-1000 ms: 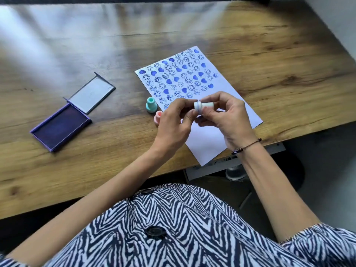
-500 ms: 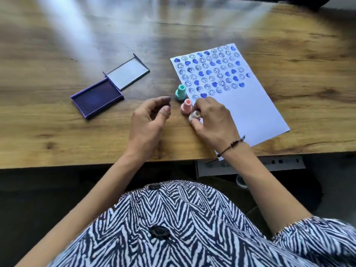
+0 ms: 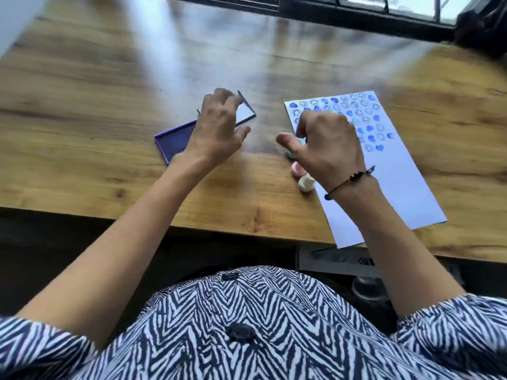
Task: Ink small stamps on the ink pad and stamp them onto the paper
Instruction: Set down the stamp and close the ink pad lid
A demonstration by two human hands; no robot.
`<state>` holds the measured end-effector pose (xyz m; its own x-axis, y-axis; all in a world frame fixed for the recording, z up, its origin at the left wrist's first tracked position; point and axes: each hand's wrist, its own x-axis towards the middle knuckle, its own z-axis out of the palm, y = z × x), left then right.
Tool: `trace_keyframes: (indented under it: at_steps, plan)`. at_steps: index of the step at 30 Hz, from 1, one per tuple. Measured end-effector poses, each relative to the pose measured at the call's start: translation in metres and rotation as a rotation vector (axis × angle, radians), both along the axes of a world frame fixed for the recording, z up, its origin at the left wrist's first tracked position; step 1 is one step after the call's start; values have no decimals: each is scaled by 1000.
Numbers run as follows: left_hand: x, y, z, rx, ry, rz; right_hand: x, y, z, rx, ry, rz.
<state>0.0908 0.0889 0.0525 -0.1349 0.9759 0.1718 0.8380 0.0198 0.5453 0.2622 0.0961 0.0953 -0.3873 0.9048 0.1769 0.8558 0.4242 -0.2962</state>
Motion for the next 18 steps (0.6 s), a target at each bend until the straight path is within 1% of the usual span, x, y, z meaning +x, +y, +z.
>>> trace_keyframes:
  at_steps: [2, 4, 6, 8, 12, 14, 16, 18]
  plan:
    - [-10, 20, 1, -130, 178, -2, -17, 12, 0, -49, 17, 25]
    - [-15, 33, 0, -232, 282, 6, -32, 23, -3, -86, 18, 47]
    - [-17, 41, -2, -295, 333, -2, -43, 29, -7, -114, 13, 59]
    - [-20, 44, -5, -324, 346, -2, -52, 30, -12, -138, 23, 76]
    - [-25, 43, -11, -264, 277, -4, -64, 23, -22, -160, 40, 83]
    - [-26, 40, -11, -223, 217, -10, -66, 19, -27, -173, 98, 70]
    - [-27, 33, -10, -141, 143, -4, -67, 16, -31, -238, 272, 4]
    - [-29, 24, -4, 1, 20, 35, -70, 15, -31, -387, 540, -93]
